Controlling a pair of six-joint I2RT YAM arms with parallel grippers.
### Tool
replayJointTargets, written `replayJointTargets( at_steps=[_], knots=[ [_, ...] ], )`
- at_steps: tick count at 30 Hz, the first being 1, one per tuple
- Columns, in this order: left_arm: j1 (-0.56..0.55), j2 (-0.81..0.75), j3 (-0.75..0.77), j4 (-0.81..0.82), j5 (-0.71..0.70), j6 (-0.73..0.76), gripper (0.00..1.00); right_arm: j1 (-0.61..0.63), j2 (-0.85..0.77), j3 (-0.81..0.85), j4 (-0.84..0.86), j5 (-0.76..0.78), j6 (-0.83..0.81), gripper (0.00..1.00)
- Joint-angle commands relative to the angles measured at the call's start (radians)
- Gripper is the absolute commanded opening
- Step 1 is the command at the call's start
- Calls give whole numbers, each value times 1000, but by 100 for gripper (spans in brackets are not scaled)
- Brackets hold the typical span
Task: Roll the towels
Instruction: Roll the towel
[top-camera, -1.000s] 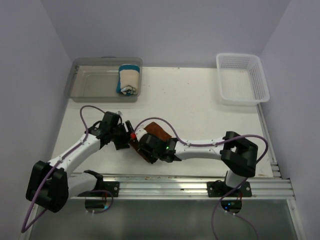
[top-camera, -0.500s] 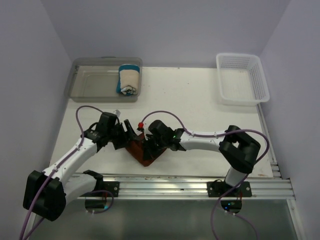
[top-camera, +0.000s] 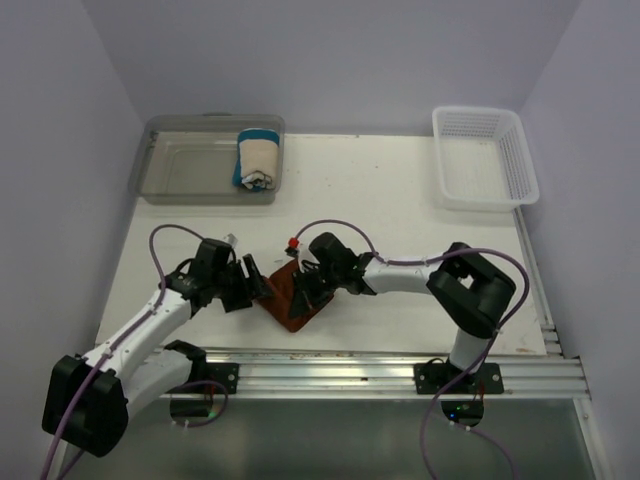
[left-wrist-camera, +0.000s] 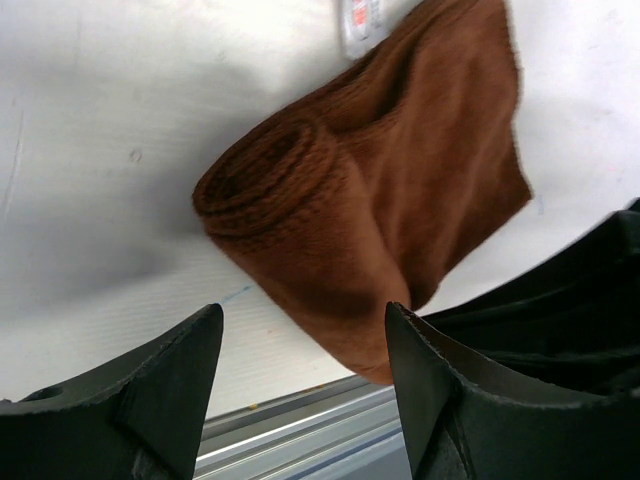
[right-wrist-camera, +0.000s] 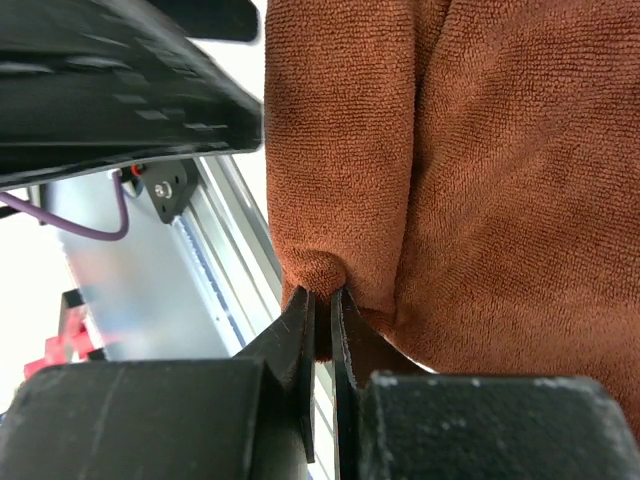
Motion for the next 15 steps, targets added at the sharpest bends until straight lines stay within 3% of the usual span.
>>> replayJointTargets(
  at_steps=[1, 15],
  knots=[
    [6, 23, -51, 47, -2, 3, 69, -14, 24, -21, 69, -60, 47, 0],
    [6, 3, -157, 218, -3, -56, 69, -48, 61, -55, 147, -122, 91, 0]
  ],
)
